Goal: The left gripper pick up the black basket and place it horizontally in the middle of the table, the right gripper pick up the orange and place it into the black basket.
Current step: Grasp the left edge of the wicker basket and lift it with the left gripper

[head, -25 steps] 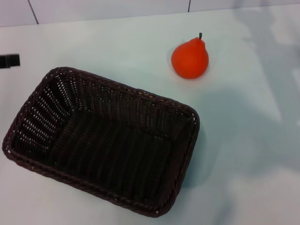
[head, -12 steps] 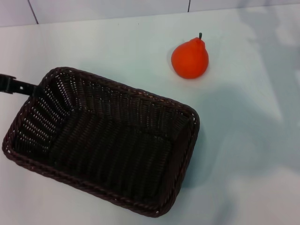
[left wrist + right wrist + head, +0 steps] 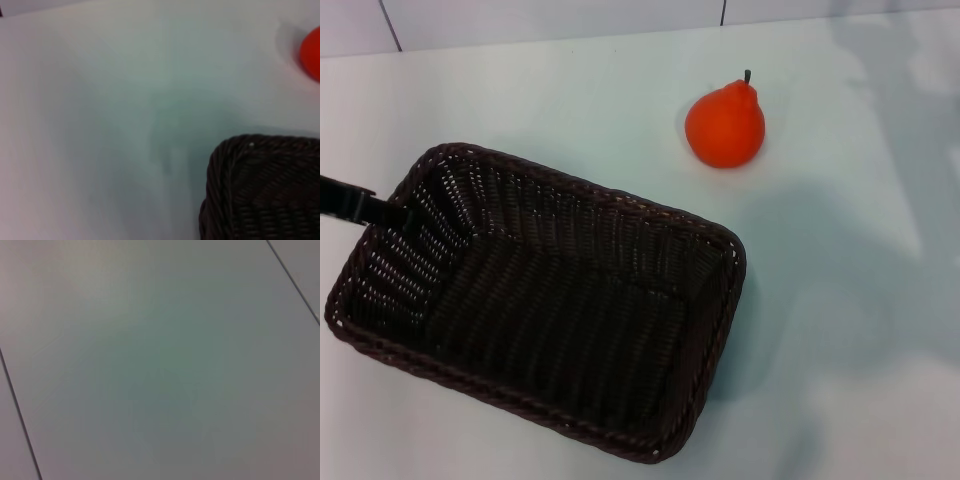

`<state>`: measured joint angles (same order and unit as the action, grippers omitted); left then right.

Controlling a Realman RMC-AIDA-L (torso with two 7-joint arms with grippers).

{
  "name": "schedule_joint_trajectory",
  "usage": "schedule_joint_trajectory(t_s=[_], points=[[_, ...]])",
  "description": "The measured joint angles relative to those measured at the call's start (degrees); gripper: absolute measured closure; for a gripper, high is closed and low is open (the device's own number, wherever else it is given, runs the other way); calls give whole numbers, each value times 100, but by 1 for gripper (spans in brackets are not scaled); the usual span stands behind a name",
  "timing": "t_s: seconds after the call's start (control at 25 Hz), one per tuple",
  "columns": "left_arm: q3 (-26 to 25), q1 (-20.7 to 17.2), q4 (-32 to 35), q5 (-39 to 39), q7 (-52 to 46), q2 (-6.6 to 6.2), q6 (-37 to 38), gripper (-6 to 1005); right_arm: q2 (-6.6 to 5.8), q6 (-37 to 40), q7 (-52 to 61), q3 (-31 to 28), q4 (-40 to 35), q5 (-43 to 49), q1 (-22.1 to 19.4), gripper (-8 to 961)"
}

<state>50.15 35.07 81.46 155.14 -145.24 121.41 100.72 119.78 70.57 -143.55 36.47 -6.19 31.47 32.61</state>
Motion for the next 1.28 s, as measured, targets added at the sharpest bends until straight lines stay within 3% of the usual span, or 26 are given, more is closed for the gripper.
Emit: schedule_joint_trajectory(t_s=[0.36, 0.6, 0.8, 0.92, 1.12, 1.28], points=[[289, 64, -383, 381, -5, 80, -229, 188, 2, -119, 0, 33, -5, 0, 17, 219], [303, 92, -403, 705, -103, 207, -316, 244, -4, -228, -29, 20, 4, 0, 18, 219], [307, 70, -334, 689, -127, 226, -327, 460, -4, -263, -30, 11, 3, 0, 18, 220], [319, 34, -230, 659, -113, 239, -340, 679, -9, -264, -37, 6, 7, 0, 14, 220], [247, 25, -204, 577, -132, 242, -341, 807, -16, -314, -43, 1, -1, 0, 2, 220], [-246, 28, -199, 115, -155, 232, -207, 810, -16, -340, -46, -14, -7, 0, 0, 219]])
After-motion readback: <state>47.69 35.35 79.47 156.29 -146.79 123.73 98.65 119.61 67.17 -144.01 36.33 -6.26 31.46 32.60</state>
